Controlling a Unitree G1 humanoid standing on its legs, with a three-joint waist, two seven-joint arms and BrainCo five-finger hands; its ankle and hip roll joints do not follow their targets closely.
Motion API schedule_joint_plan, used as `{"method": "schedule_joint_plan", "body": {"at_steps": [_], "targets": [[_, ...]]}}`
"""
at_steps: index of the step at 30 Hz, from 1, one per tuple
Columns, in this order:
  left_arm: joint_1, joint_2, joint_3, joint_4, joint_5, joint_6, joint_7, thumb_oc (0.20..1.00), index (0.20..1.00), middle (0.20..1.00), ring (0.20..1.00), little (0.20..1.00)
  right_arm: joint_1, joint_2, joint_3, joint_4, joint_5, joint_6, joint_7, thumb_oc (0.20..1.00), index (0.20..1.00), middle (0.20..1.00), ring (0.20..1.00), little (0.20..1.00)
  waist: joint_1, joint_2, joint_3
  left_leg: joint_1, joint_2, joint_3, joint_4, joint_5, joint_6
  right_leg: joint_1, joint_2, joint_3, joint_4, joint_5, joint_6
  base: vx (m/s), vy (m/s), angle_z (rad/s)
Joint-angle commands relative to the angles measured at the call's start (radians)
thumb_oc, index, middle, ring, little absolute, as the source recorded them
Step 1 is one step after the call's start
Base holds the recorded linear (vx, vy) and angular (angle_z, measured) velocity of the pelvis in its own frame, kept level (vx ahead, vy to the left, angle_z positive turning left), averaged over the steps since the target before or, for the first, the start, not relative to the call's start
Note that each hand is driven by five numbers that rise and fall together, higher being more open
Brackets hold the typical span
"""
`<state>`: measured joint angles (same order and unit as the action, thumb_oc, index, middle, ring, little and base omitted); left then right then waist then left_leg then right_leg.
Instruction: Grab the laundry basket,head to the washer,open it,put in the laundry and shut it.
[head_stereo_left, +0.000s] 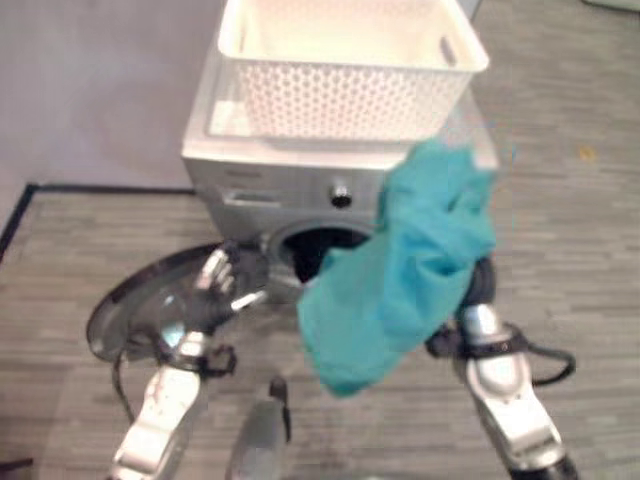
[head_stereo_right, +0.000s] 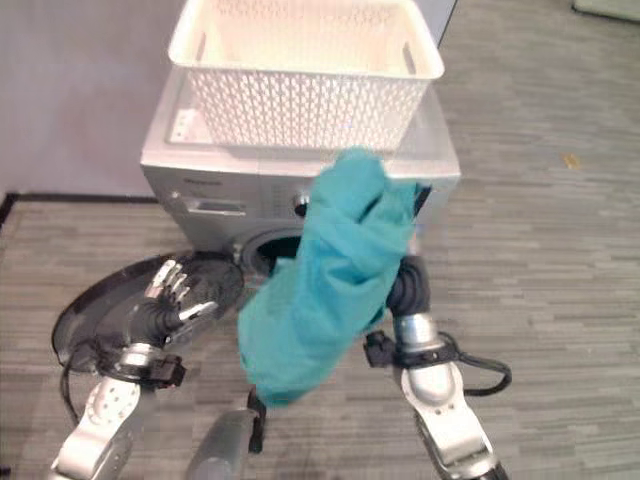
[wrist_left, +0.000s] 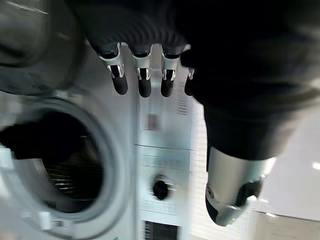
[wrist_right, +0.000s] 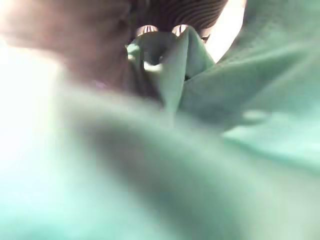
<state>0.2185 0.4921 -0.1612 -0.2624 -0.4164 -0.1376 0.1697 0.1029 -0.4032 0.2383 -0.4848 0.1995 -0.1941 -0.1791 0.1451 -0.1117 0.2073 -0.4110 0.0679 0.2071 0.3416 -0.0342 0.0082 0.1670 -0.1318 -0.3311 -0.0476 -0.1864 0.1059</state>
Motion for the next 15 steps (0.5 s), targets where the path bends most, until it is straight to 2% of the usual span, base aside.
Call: {"method": "schedule_joint_plan", "body": {"at_steps": [1, 5, 11, 15], "targets": [[-0.023, 0.061, 0.05, 0.004, -0.037, -0.047, -0.002, 1.0, 1.0, 1.0, 1.0, 1.0, -0.019, 0.012, -0.025, 0.003, 0.172, -0.063, 0.06, 0.2, 0.2, 0.2, 0.2, 0.2, -0.006, 0.02, -0.016, 0.003, 0.072, -0.003, -0.079, 0.067, -0.026, -0.07, 0.01, 0.025, 0.201, -0.054, -0.04, -0.09, -0.059, 0.09], [-0.03, 0.064, 0.078, 0.014, -0.069, -0.069, 0.005, 1.0, 1.0, 1.0, 1.0, 1.0, 0.058, -0.011, -0.006, 0.049, 0.231, -0.055, 0.116, 0.2, 0.2, 0.2, 0.2, 0.2, -0.018, 0.034, 0.049, -0.043, 0.08, -0.006, -0.055, 0.068, -0.029, -0.143, -0.001, 0.012, 0.273, -0.076, -0.055, -0.07, -0.011, 0.17], [-0.063, 0.067, 0.081, 0.025, -0.084, -0.087, 0.011, 1.0, 1.0, 1.0, 1.0, 1.0, 0.107, -0.036, 0.025, 0.1, 0.299, -0.043, 0.166, 0.2, 0.2, 0.2, 0.2, 0.2, -0.029, 0.04, 0.095, -0.099, 0.093, 0.004, -0.024, 0.065, -0.032, -0.221, -0.013, 0.008, 0.337, -0.089, -0.066, -0.06, 0.005, 0.01], [-0.107, 0.059, 0.064, 0.032, -0.103, -0.09, 0.025, 1.0, 1.0, 1.0, 1.0, 1.0, 0.122, -0.026, 0.083, 0.168, 0.471, -0.026, 0.217, 0.2, 0.2, 0.2, 0.2, 0.2, -0.034, 0.05, 0.134, -0.153, 0.102, 0.008, 0.003, 0.069, -0.035, -0.294, -0.017, 0.001, 0.393, -0.102, -0.082, -0.04, -0.008, -0.04]]}}
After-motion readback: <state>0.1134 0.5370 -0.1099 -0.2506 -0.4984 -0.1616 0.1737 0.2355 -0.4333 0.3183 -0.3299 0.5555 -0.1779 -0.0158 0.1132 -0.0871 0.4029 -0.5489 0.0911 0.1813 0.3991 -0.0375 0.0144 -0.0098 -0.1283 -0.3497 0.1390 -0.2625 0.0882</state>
